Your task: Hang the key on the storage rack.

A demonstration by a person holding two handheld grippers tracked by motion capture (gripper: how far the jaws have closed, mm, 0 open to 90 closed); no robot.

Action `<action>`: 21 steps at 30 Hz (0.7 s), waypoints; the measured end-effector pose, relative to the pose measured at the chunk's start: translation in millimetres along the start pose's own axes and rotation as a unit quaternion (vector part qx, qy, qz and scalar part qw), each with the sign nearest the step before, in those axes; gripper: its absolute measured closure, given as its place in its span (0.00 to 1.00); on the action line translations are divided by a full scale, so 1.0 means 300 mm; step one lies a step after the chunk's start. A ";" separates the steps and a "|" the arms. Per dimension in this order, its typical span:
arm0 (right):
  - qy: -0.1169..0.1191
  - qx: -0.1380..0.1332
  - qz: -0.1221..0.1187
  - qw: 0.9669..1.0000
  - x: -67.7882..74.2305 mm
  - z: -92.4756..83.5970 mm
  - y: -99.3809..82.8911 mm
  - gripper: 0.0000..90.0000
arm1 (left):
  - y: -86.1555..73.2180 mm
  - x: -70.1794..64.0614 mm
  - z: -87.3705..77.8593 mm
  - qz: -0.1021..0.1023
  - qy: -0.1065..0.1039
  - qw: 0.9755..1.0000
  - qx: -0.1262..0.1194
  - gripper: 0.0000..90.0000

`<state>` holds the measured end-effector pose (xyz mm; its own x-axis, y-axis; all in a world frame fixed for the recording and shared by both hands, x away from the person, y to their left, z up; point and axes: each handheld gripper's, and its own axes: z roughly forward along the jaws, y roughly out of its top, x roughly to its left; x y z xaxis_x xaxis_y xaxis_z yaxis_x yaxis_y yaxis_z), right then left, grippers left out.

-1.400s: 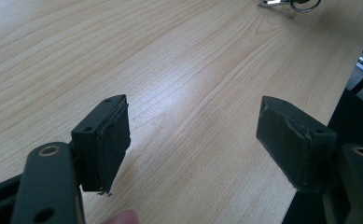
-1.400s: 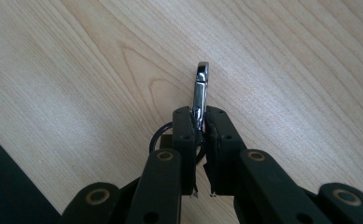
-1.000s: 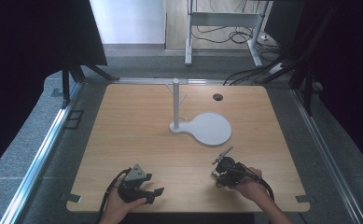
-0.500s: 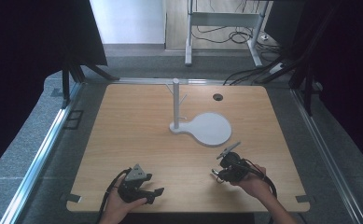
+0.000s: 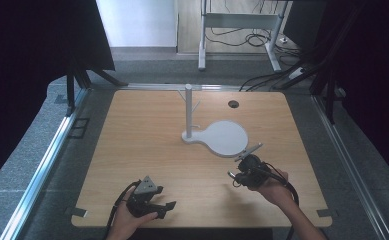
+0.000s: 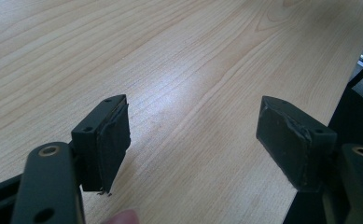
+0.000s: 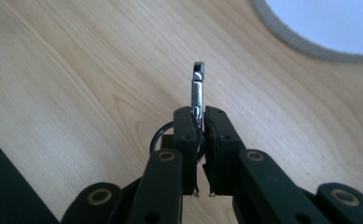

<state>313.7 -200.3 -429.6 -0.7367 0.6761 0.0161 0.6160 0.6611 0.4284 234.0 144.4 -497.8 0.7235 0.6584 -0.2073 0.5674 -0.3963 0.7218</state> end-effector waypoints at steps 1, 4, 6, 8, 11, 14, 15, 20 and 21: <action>0.002 -0.001 -0.001 1.000 -0.002 -0.002 0.007 0.93 | 0.000 0.000 0.000 0.000 0.000 1.000 0.000 0.29; 0.000 -0.004 -0.004 1.000 -0.008 -0.009 0.034 0.93 | -0.001 0.000 0.002 0.000 0.000 1.000 0.002 0.29; -0.003 -0.007 -0.004 1.000 -0.012 -0.013 0.052 0.93 | -0.001 0.000 0.003 -0.001 -0.001 1.000 0.002 0.29; -0.004 -0.009 -0.004 1.000 -0.014 -0.014 0.058 0.93 | -0.001 0.000 0.004 -0.001 -0.001 1.000 0.003 0.29; -0.006 -0.013 -0.003 1.000 -0.019 -0.020 0.082 0.93 | -0.001 -0.001 0.004 -0.001 -0.001 1.000 0.003 0.29; -0.008 -0.016 -0.007 1.000 -0.024 -0.026 0.108 0.93 | -0.001 -0.001 0.005 0.001 0.000 1.000 0.003 0.29; -0.009 -0.016 -0.006 1.000 -0.026 -0.028 0.118 0.93 | -0.001 0.000 0.005 0.000 0.000 1.000 0.004 0.29; -0.019 -0.028 -0.012 0.999 -0.034 -0.040 0.165 0.93 | -0.002 0.001 0.003 -0.001 -0.001 1.000 0.002 0.29; -0.019 -0.028 -0.012 0.999 -0.034 -0.040 0.165 0.93 | -0.002 0.001 0.003 -0.001 -0.001 1.000 0.002 0.29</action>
<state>348.5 -178.3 -397.6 -0.7388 0.6733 -0.0290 0.5815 0.6586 0.4777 234.3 144.3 -498.8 0.7230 0.6579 -0.2108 0.5711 -0.3975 0.7182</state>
